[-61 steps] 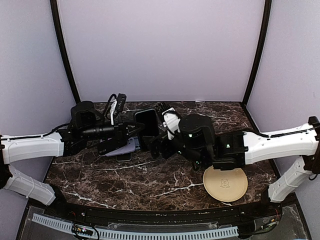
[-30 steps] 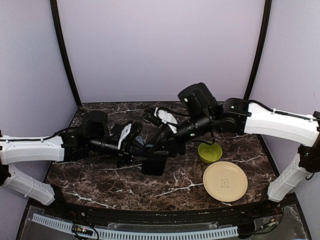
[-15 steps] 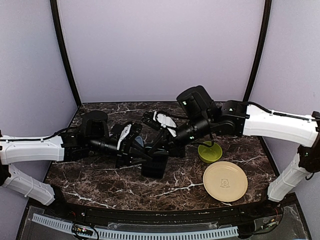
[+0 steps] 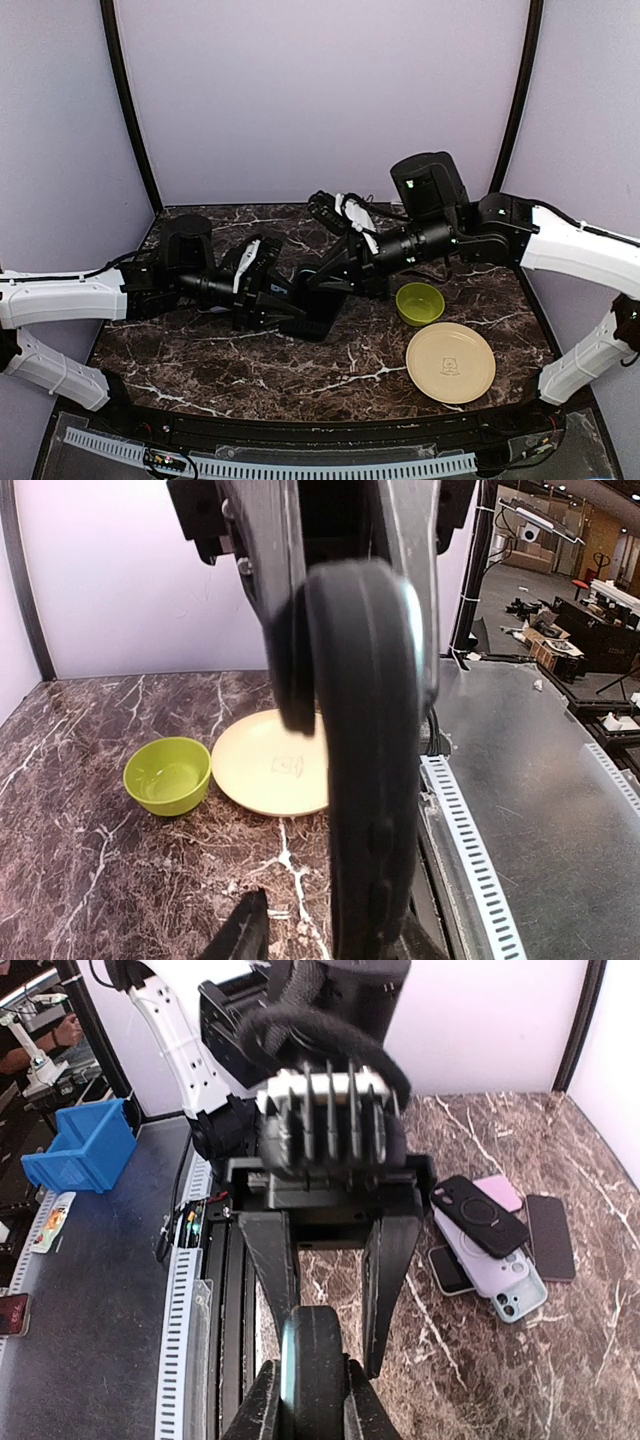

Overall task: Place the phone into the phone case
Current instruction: Pass from the left arm to the right, then pass from the right arm to the left, then pass from the left arm to the right

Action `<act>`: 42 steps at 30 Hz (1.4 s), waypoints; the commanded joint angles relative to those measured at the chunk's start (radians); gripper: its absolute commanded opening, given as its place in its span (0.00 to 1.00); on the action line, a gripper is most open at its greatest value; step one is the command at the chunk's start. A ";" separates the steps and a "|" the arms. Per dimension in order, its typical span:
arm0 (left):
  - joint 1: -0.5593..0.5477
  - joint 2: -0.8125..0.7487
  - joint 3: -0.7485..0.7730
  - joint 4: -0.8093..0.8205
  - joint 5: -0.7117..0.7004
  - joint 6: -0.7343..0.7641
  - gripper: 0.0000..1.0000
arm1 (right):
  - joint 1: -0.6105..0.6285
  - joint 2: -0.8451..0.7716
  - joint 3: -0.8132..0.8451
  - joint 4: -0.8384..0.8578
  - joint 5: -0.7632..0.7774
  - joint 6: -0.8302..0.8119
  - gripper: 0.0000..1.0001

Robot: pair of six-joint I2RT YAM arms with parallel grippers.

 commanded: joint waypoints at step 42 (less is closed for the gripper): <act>-0.002 -0.080 -0.027 0.173 -0.010 -0.103 0.59 | -0.085 -0.093 -0.202 0.292 -0.181 0.131 0.00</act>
